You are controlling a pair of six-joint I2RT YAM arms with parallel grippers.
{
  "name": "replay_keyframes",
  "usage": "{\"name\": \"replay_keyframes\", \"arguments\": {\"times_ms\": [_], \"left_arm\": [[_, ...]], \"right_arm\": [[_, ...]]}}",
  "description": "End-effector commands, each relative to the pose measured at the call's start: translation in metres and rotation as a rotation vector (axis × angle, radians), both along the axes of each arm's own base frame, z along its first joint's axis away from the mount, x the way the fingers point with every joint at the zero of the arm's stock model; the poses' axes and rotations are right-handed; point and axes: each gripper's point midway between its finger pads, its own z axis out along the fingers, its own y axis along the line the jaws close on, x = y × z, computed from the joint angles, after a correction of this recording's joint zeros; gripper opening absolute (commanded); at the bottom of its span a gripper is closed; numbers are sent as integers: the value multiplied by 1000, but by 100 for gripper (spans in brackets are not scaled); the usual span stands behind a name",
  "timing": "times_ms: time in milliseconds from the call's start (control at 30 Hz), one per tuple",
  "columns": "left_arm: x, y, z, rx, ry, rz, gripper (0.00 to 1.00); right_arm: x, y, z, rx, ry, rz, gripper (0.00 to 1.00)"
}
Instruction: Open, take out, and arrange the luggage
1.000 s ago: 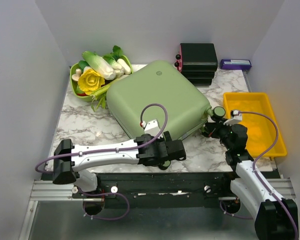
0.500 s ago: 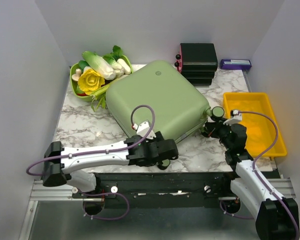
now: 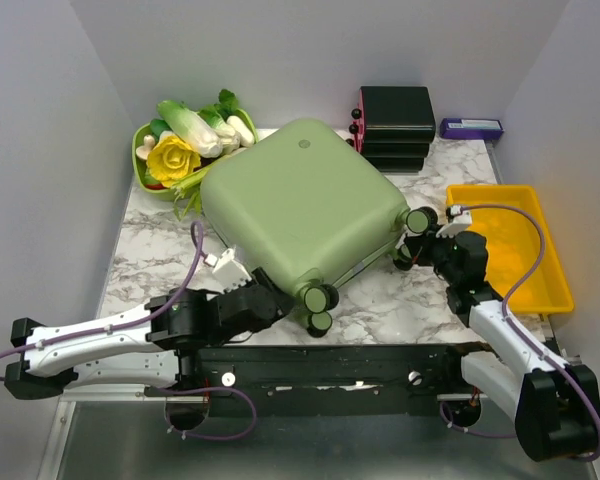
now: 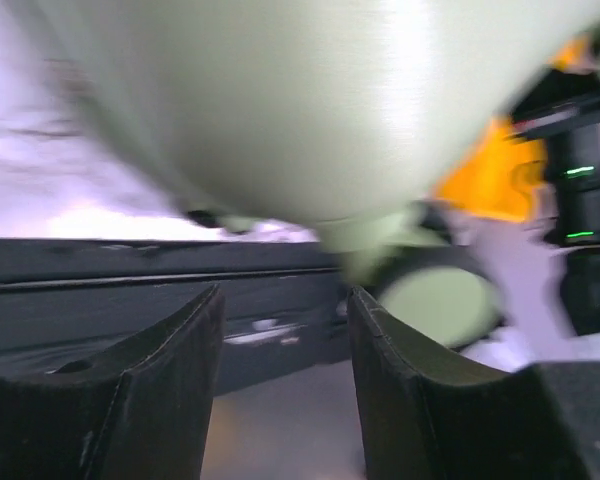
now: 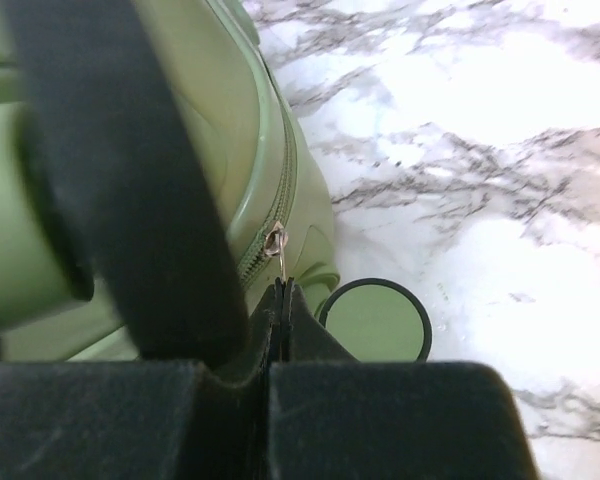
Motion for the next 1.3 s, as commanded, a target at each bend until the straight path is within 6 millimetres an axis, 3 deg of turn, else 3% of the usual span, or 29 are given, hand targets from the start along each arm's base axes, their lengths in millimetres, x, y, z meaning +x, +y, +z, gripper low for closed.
{"name": "replay_keyframes", "arguments": {"times_ms": [0, 100, 200, 267, 300, 333, 400, 433, 500, 533, 600, 700, 733, 800, 833, 900, 933, 1000, 1033, 1100, 1133, 1167, 1233, 1267], "left_arm": [[-29, 73, -67, 350, 82, -125, 0], [-28, 74, -68, 354, 69, -132, 0], [-25, 66, -63, 350, 45, -149, 0], [-22, 61, -57, 344, 25, -158, 0], [-21, 60, -55, 346, 19, -158, 0], [-19, 60, -50, 341, 8, -149, 0], [-18, 60, -48, 341, 6, -141, 0], [-18, 61, -51, 344, 10, -133, 23], [-14, 61, -53, 328, 18, -101, 44], [-13, 63, -55, 329, 30, -82, 73], [-10, 72, -58, 328, 63, -10, 94], [1, 87, -57, 330, 62, 71, 99], [5, 91, -57, 337, 57, 85, 99], [20, 101, -57, 337, 53, 143, 99], [25, 109, -61, 382, 44, 133, 99], [35, 110, -65, 383, 61, 141, 99], [47, 123, -70, 426, 71, 162, 99], [63, 131, -72, 443, 83, 201, 99], [72, 141, -74, 443, 106, 254, 99], [88, 142, -78, 443, 100, 247, 99], [93, 143, -82, 434, 109, 252, 99], [103, 142, -85, 412, 121, 246, 99], [116, 141, -82, 407, 110, 244, 99], [124, 145, -86, 434, 121, 267, 99]], "right_arm": [[35, -38, 42, -196, -151, -134, 1], [33, -49, 41, -314, -174, -133, 1], [31, -32, 48, -321, -172, -24, 1], [27, -30, 53, -300, -130, -12, 20], [18, -32, 53, -291, -85, -21, 52], [17, -37, 67, -296, -96, -54, 63], [3, -50, 62, -296, -9, -121, 80], [2, -68, 80, -313, -20, -233, 84], [-9, -87, 79, -311, 60, -351, 92], [-11, -102, 85, -331, 71, -441, 97], [-9, -107, 105, -328, 53, -475, 100], [5, -70, 134, -358, -25, -215, 100], [1, -25, 141, -312, -79, 50, 100], [-5, 5, 159, -358, -193, 278, 100], [-18, 29, 168, -324, -249, 433, 100], [-29, 42, 189, -338, -335, 537, 100], [-36, 49, 196, -331, -367, 593, 100], [-30, 50, 213, -309, -411, 565, 100], [-17, 47, 219, -303, -405, 525, 100], [-1, 47, 228, -238, -366, 476, 100], [20, 48, 212, -206, -284, 467, 100], [30, 49, 225, -189, -287, 457, 100], [51, 55, 216, -124, -203, 457, 100], [71, 58, 204, -106, -150, 463, 100]]}}
